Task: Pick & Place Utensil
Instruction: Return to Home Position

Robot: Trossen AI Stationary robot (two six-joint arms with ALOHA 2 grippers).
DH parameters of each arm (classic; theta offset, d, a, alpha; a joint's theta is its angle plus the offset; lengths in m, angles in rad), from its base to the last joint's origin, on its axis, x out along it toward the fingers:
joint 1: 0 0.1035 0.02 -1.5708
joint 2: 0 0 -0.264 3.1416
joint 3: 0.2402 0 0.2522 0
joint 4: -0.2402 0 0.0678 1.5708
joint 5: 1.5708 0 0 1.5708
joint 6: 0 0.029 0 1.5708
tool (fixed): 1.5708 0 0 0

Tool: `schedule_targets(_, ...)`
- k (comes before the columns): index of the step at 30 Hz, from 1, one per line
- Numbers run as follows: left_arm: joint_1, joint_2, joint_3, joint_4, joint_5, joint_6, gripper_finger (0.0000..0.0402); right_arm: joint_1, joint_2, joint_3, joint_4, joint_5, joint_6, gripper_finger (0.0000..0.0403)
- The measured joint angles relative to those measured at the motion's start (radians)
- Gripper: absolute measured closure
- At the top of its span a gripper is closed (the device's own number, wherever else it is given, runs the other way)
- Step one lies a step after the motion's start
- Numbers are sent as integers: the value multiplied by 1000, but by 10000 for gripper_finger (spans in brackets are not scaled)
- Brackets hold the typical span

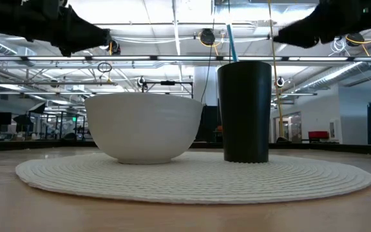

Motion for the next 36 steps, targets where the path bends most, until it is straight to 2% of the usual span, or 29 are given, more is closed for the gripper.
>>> schedule_targets(2, 23, 0, 0, -16, 11, -1, 215, -2, -38, 0, -74, 85, 4, 140)
schedule_targets(4, 53, 0, 0, -31, 90, 11, 215, -4, -62, 0, -130, 120, 3, 140)
schedule_targets(9, 145, 0, 0, -43, 264, 51, 215, -34, -97, -2, -219, 66, 30, 140)
schedule_targets(13, 189, 0, 0, -49, 350, 75, 215, -52, -111, -42, -216, 4, 50, 140)
schedule_targets(17, 206, 0, 0, -103, 361, 80, 215, -55, -161, -128, -182, 23, 68, 140)
schedule_targets(22, 209, 0, 0, -161, 362, 78, 215, -55, -296, -216, -153, 32, 73, 140)
schedule_targets(28, 209, -15, -2, -169, 363, 90, 215, -55, -477, -232, -237, 31, 74, 140)
schedule_targets(31, 209, -53, -26, -162, 365, 89, 215, -54, -547, -233, -285, -6, 79, 140)
schedule_targets(36, 209, -164, -130, -89, 365, 56, 215, -54, -545, -233, -302, -17, 101, 140)
